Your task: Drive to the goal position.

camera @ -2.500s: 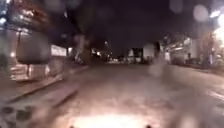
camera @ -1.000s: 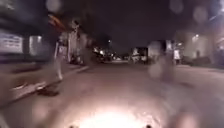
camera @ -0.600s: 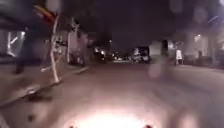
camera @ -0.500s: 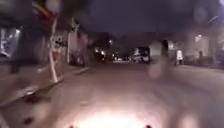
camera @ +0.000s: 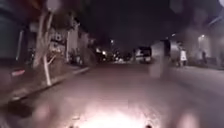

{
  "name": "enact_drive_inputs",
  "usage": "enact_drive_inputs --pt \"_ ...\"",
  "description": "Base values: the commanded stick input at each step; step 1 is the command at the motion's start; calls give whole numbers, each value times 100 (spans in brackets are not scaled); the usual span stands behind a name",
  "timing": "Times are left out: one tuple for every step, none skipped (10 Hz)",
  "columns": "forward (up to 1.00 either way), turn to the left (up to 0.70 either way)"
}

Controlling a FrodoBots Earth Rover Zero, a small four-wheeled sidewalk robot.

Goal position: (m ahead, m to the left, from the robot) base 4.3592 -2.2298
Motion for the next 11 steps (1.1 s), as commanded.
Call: enact_drive_inputs --pt "70 0" --pt "70 0" --pt "70 0" --pt "70 0" --pt "70 0" --pt "70 0" --pt "70 1" --pt "70 2" --pt "70 2" --pt "70 2" --pt "70 2"
